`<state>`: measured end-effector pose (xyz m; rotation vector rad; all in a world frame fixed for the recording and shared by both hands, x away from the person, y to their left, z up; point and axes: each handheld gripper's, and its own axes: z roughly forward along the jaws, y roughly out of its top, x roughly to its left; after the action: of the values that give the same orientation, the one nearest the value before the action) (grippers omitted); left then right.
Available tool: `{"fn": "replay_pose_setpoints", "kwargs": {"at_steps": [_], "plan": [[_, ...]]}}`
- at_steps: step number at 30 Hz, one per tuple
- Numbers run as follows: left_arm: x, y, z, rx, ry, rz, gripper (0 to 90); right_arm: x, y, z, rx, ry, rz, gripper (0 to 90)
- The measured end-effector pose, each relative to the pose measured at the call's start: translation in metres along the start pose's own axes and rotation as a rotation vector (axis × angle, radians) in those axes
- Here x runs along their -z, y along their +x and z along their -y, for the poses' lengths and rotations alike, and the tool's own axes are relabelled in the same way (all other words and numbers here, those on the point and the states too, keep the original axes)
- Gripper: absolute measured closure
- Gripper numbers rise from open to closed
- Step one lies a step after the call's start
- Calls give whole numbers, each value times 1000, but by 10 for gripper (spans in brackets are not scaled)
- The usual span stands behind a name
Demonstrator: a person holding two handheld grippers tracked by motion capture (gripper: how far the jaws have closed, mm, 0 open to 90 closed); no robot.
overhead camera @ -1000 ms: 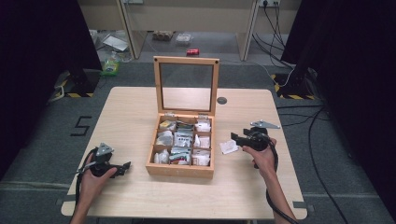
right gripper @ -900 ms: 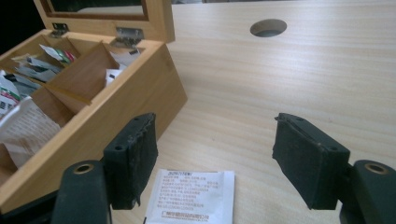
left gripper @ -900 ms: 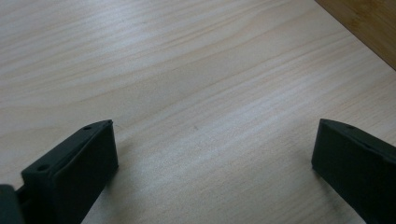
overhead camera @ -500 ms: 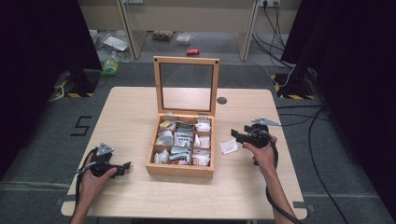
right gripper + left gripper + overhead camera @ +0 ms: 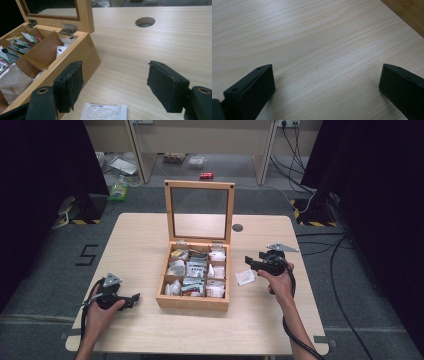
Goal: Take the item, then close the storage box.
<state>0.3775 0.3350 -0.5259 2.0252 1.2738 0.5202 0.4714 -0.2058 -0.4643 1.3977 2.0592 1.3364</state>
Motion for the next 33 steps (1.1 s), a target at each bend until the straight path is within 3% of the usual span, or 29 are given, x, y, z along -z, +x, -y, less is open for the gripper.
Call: {"fn": "replay_pose_setpoints", "kwargs": {"at_steps": [10,18,33], "plan": [[0,0,0,1,-1,0,0,-8,10,-3,14,7,-22,288],[0,0,0,0,0,0,0,-18,20,-8,59,5,-46,289],[0,0,0,0,0,0,0,-33,25,-37,39,-30,-53,275]]}}
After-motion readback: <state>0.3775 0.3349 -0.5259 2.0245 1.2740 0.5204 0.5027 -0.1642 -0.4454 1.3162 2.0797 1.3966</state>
